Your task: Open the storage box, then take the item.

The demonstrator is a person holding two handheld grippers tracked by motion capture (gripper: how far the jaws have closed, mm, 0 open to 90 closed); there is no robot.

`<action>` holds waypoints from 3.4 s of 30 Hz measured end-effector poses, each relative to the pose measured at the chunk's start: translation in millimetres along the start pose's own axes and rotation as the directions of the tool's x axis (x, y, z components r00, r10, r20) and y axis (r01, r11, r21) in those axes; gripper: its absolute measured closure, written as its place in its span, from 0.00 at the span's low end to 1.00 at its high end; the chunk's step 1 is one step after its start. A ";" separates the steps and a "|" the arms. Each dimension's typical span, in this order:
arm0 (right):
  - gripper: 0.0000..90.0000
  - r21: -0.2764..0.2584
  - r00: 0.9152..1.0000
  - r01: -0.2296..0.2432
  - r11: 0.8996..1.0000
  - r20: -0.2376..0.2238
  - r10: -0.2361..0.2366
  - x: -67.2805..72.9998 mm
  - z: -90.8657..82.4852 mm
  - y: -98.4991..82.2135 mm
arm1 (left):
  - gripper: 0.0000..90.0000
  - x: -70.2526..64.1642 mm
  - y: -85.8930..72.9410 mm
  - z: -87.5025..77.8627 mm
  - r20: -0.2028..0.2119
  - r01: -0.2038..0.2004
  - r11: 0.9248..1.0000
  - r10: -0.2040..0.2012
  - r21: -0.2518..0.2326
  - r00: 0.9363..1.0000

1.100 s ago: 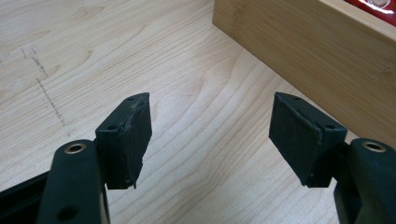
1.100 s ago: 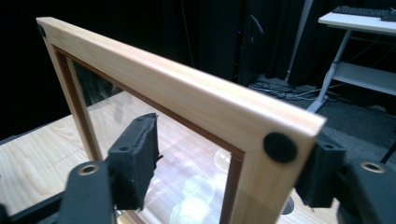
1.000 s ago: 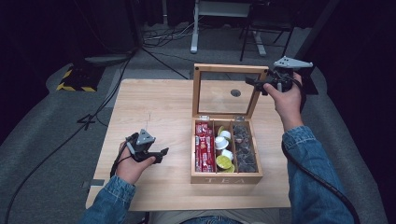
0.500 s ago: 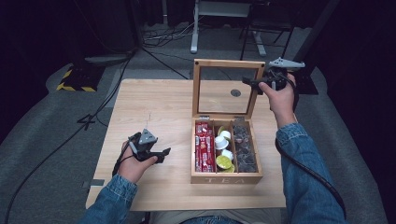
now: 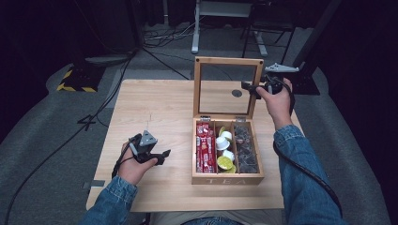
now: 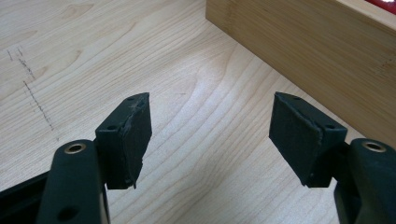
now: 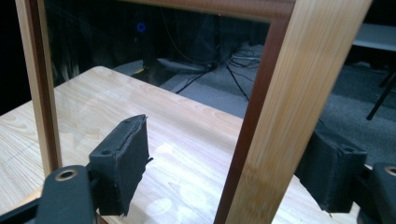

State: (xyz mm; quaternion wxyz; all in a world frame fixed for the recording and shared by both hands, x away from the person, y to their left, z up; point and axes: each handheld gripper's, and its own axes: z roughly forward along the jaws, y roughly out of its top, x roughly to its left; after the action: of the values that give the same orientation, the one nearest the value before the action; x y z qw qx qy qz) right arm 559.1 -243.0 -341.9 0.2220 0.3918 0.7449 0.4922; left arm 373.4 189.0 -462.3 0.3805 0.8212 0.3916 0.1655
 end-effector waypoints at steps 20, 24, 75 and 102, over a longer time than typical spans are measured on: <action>0.34 0.018 0.999 -0.032 0.999 -0.002 0.032 -6.8 -33.0 -4.5 | 0.33 0.7 -0.8 -1.2 -0.002 -0.004 1.000 0.004 0.006 1.000; 0.37 -0.012 0.998 -0.042 0.999 -0.041 0.042 -1.6 -49.0 -0.9 | 0.33 0.0 -1.4 -3.0 0.000 0.007 1.000 -0.007 0.003 1.000; 0.54 0.137 0.936 0.135 0.981 -0.344 -0.081 162.4 -54.8 -53.8 | 0.32 0.9 -42.9 -35.8 -0.067 0.058 0.997 -0.055 0.056 0.996; 0.55 0.391 0.928 0.258 0.883 -0.355 -0.114 203.3 -7.6 -105.0 | 0.31 2.9 -51.3 -20.7 -0.063 0.036 0.992 -0.029 0.118 0.998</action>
State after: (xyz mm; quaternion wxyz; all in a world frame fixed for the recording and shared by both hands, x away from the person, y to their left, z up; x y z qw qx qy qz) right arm 394.4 -106.0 -422.8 0.0525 0.2712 0.8957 0.3485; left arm 336.8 222.2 -487.5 0.3214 0.8305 0.4255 0.1607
